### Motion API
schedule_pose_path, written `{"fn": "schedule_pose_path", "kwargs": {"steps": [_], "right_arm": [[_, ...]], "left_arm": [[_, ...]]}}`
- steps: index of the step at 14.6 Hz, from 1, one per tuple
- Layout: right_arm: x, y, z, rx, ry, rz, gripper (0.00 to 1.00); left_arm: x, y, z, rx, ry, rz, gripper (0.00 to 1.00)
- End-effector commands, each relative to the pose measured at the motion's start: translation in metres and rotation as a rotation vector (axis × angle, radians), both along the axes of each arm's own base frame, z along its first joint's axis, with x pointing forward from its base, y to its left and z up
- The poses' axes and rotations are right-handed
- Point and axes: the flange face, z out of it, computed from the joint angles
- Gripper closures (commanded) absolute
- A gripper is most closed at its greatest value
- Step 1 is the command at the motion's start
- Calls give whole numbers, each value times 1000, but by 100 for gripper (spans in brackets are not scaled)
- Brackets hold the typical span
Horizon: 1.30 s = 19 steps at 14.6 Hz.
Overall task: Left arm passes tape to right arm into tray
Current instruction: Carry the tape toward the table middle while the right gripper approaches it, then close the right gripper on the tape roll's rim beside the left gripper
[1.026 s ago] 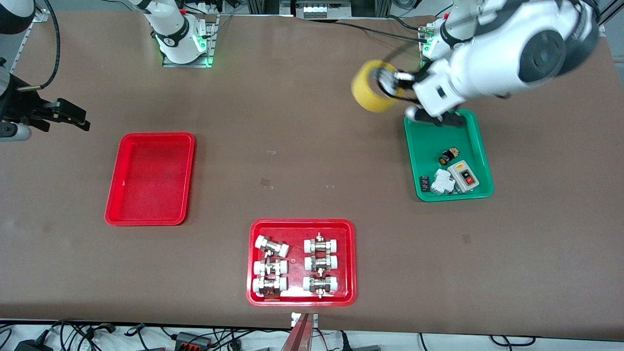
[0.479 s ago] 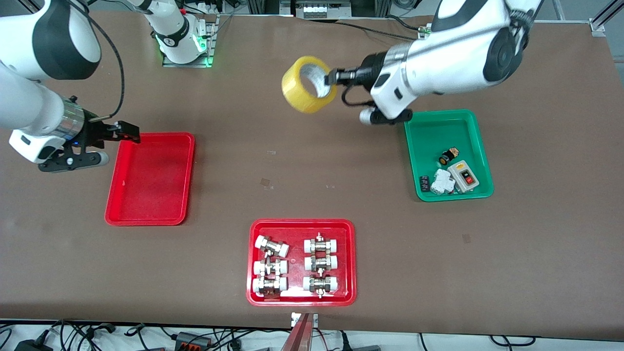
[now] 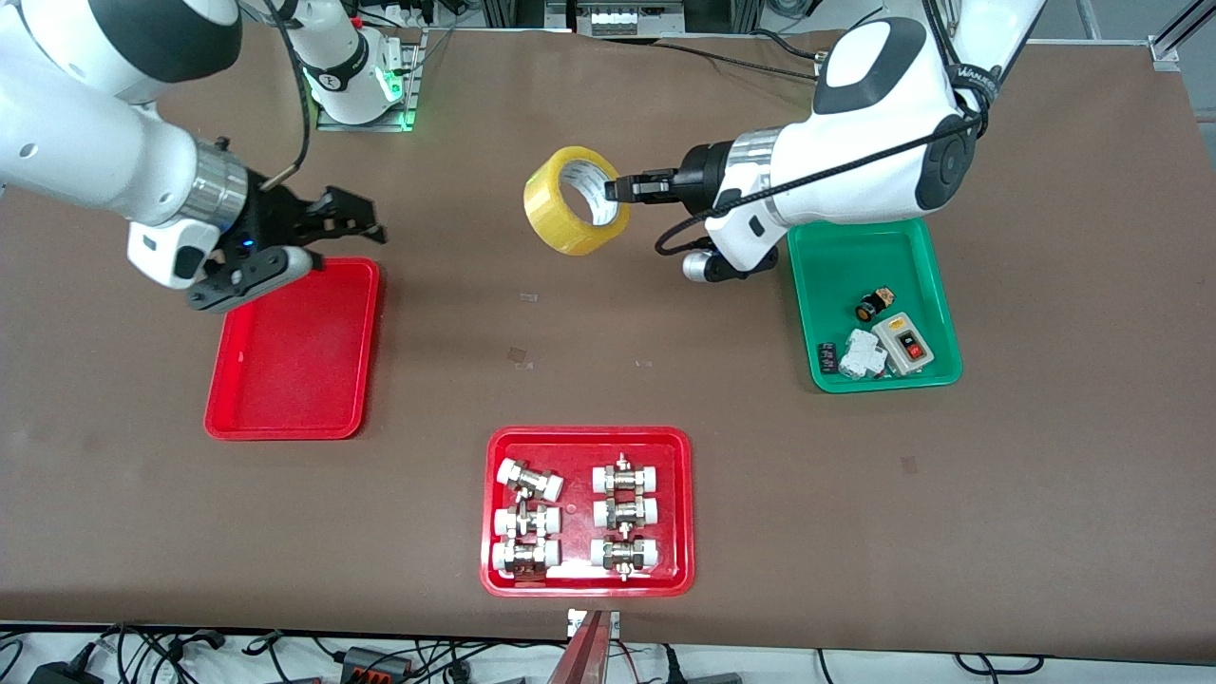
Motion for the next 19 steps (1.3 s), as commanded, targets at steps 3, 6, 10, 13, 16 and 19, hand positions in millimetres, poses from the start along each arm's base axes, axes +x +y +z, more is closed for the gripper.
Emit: {"fn": "schedule_pose_path", "kwargs": {"steps": [3, 6, 10, 13, 16, 19], "right_arm": [[7, 56, 27, 245, 123, -128, 0], [-4, 90, 47, 265, 153, -191, 0], [-16, 136, 48, 268, 172, -272, 0], [-14, 145, 37, 296, 207, -279, 0], [-11, 149, 28, 332, 254, -288, 0], [-9, 150, 24, 332, 254, -283, 0]], "left_arm": [[9, 4, 13, -35, 0, 17, 100], [9, 5, 13, -36, -3, 13, 100], [9, 6, 14, -35, -4, 15, 100], [11, 8, 14, -36, -5, 17, 100], [11, 9, 14, -36, -5, 19, 100], [11, 9, 13, -33, -4, 18, 100]]}}
